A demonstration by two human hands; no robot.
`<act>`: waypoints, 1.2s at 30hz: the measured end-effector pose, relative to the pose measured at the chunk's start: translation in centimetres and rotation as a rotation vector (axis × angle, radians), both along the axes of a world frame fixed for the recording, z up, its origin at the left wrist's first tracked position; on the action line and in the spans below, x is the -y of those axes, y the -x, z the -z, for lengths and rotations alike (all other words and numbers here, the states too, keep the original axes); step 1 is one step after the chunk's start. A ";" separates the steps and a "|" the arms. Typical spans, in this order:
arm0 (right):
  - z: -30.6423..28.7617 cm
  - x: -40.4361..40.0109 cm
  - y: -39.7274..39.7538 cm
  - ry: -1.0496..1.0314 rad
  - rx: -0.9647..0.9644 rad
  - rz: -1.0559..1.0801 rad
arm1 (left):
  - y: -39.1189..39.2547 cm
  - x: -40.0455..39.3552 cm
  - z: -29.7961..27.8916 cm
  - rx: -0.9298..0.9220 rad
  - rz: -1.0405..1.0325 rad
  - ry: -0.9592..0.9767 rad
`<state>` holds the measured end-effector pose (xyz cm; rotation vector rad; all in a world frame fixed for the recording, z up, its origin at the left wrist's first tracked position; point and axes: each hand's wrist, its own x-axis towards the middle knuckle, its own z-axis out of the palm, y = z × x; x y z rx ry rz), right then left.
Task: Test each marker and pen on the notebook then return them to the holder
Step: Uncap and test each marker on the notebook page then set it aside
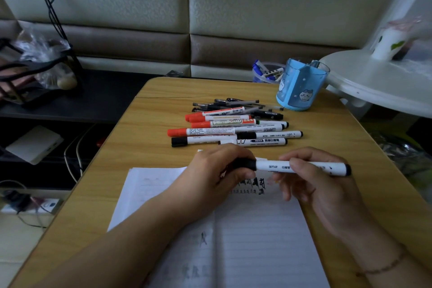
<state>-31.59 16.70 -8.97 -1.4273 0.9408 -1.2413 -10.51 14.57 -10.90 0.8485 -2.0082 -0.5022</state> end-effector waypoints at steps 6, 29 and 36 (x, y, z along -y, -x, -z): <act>-0.4 -0.5 -0.6 0.009 0.015 -0.007 | 0.1 -0.1 -0.3 -0.006 -0.019 0.083; -1.7 1.0 3.2 0.054 0.142 -0.009 | 0.0 0.3 0.1 0.070 -0.212 -0.003; -2.2 2.3 7.0 -0.138 0.127 0.328 | -0.2 0.8 1.1 0.328 -0.500 -0.067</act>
